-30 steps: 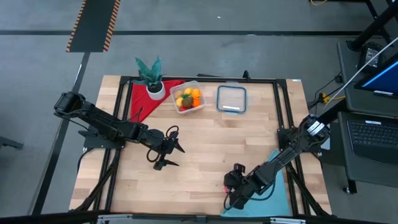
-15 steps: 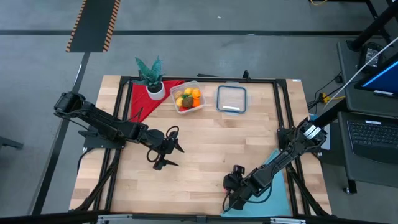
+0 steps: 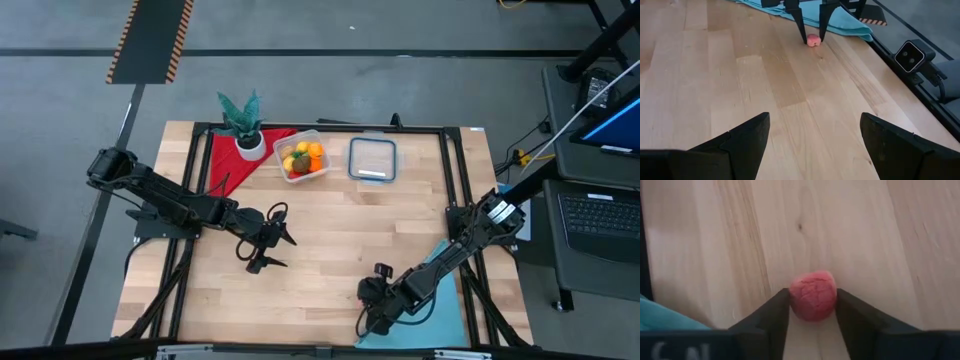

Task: Pick and placing Produce into tupperware
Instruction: Put the peach into the transparent bin

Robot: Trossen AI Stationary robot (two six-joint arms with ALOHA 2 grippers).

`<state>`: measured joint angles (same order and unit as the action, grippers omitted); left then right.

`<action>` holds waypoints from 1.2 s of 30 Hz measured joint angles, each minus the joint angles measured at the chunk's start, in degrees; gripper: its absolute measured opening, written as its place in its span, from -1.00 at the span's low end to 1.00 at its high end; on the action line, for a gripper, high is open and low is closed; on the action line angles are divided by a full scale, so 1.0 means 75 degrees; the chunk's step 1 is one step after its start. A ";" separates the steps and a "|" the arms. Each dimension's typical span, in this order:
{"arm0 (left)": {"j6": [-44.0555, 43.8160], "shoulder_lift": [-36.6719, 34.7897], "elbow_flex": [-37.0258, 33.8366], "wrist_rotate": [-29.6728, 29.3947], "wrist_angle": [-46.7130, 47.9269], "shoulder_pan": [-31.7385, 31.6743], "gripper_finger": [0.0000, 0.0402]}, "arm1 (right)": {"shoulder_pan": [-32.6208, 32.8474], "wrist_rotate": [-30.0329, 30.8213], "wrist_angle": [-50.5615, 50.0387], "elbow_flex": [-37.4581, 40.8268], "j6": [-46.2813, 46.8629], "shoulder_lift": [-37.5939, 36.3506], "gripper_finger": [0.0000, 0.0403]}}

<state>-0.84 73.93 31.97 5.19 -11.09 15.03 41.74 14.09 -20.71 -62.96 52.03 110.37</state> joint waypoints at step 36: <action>0.0833 -0.0874 -0.0249 0.0580 -0.1033 -0.0775 0.51 | -0.0799 0.3746 0.2359 0.1291 -0.1829 -0.2101 -0.74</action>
<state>5.41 67.37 30.10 9.54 -18.84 9.21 35.74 42.18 -3.02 -53.28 38.32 94.61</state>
